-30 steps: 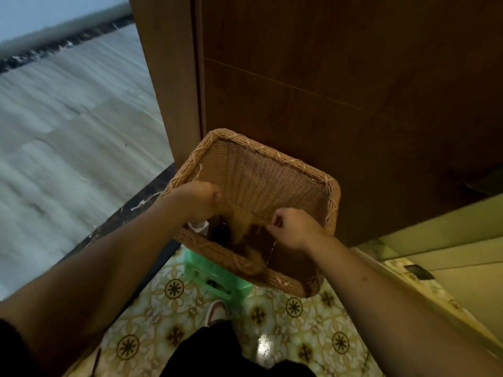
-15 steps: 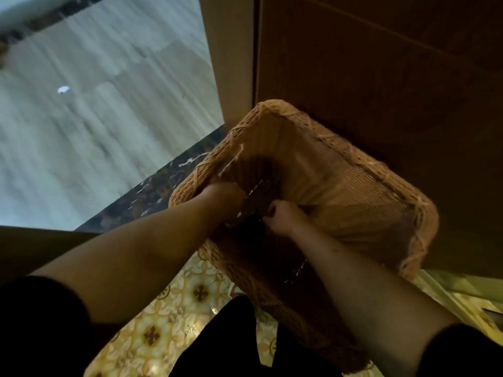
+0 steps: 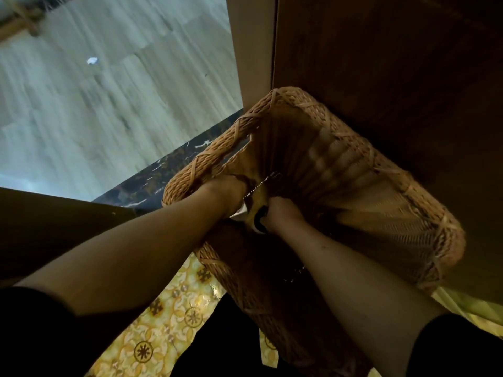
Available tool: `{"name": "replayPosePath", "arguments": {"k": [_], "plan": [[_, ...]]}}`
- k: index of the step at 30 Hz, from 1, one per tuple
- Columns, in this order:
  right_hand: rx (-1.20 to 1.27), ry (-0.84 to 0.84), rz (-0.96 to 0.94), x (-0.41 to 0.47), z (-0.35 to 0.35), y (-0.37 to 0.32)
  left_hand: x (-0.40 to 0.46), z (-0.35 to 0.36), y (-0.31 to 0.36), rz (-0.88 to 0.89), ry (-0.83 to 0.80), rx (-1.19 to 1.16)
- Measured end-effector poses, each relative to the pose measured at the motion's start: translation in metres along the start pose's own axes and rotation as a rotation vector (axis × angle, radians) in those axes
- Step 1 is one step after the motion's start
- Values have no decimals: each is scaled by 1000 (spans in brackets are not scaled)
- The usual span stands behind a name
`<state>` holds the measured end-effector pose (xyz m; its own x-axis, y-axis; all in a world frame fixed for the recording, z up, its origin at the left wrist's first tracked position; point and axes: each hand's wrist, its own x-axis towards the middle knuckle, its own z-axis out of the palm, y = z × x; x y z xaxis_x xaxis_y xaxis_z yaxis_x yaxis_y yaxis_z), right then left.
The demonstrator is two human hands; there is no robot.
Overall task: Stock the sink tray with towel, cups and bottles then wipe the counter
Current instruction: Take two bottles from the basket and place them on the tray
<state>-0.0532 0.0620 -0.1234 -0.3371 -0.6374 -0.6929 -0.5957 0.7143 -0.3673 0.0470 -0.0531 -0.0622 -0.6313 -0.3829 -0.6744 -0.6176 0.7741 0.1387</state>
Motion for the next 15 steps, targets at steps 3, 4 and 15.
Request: {"name": "replayPosePath", "arguments": {"k": [3,4,15], "plan": [[-16,22,-52,-18,-28,5,-15,-14,7,-13,37,-38],[-17,27,-71,-26,-40,6,-22,-19,10,-22,68,-49],[-175,243,-438,-115,-172,-22,-148,-95,54,-121,510,-180]]}}
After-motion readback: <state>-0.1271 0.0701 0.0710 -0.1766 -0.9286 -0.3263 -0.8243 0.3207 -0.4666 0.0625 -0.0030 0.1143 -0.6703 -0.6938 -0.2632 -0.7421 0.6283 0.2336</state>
